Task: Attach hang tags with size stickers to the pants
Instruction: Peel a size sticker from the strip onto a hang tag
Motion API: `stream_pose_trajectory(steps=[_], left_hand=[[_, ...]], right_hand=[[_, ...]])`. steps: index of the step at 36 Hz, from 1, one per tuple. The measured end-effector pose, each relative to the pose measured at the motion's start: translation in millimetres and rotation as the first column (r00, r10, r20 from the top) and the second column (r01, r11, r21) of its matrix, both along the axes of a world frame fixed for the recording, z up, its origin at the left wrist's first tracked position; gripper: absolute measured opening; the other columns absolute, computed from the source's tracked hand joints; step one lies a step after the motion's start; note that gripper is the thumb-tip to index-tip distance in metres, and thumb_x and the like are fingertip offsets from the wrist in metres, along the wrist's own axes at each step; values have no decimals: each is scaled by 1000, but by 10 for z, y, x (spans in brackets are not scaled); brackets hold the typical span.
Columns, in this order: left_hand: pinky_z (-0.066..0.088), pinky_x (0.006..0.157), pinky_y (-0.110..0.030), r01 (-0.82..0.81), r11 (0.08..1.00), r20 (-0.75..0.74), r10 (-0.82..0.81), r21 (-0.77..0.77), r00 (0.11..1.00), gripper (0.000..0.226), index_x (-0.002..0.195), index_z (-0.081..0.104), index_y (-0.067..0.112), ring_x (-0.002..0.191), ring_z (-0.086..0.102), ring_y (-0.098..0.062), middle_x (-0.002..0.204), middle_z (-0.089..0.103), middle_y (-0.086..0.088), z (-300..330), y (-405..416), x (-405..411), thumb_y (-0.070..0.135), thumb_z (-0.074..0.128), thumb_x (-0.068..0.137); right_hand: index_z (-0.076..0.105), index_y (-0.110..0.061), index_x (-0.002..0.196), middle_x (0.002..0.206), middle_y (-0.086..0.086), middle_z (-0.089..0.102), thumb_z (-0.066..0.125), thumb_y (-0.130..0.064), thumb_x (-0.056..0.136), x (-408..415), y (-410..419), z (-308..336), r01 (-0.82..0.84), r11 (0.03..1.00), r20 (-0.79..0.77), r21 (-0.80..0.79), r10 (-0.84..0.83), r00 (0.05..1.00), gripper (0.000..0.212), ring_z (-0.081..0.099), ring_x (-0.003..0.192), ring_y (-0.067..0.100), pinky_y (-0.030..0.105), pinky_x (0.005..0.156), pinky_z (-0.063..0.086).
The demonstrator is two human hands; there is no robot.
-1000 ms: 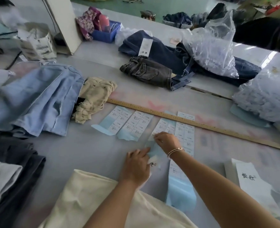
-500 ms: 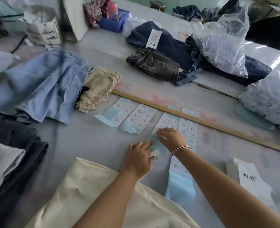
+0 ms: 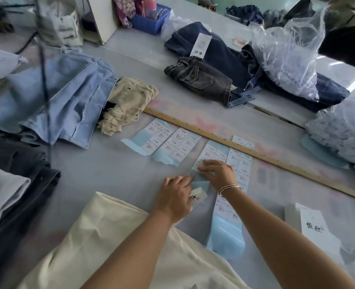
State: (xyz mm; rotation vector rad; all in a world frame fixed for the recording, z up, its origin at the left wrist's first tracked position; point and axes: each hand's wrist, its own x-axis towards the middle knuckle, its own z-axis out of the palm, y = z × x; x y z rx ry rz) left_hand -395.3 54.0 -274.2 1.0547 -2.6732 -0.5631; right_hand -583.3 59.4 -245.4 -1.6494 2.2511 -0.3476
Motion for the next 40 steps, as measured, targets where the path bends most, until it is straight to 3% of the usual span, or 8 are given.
stream_pose_trajectory(steps=[3,14,18,22,27,31,36,40], left_hand=[[30,98,-38,-4,1000,12,4,9,1000,45,115,63,19,130,41,-14,146,43,11,-5,-7,-3,29,38,78],[35,94,-39,-12,1000,-14,11,-3,1000,45,112,67,18,124,49,-15,139,52,11,14,-4,-1,27,43,75],[40,90,-40,-18,1000,-34,17,-24,999,41,107,69,17,121,53,-16,134,57,10,23,-2,0,25,48,72],[44,87,-40,-27,997,-52,23,-77,998,36,100,71,17,116,57,-19,124,62,7,10,3,6,25,53,70],[48,88,-39,-20,993,-80,11,-118,997,35,97,71,15,112,61,-20,122,65,1,22,22,-1,23,55,67],[38,101,-39,9,999,-65,-12,-46,998,37,110,67,14,128,49,-17,141,51,1,41,28,-4,22,52,77],[47,92,-29,26,996,-31,-29,-81,999,36,101,72,20,113,60,-9,129,62,10,110,30,41,32,68,67],[36,103,-34,3,996,-28,-6,-90,1000,38,117,65,15,128,48,-13,142,50,6,55,35,23,27,54,82]], right_hand=[[76,-28,97,122,-11,62,66,-31,85,-10,-33,1,41,998,74,-47,-37,997,15,51,119,12,37,105,30],[73,-27,98,114,-15,63,60,-34,88,9,-106,-68,121,991,49,-47,-119,992,18,50,114,10,31,91,19],[68,-31,104,121,-16,60,55,-41,90,-47,-63,8,-59,998,-113,-2,58,992,22,53,111,10,33,91,22],[69,-35,110,130,-18,56,58,-43,89,-108,48,38,-154,988,-110,15,154,982,25,49,120,7,30,94,20],[73,-25,100,114,-9,66,63,-30,87,-3,11,22,-82,996,-99,-35,78,992,18,59,106,15,33,92,36],[74,-17,89,96,-4,67,66,-24,85,16,-50,32,-29,998,-24,-49,28,999,10,62,88,19,36,79,50],[75,-14,87,91,-3,66,70,-17,83,-28,-80,33,-36,998,63,-58,40,997,7,61,87,19,34,81,51],[74,-14,88,94,-2,66,67,-21,86,-6,-84,75,-36,999,45,-31,38,998,11,60,88,18,34,80,49]])
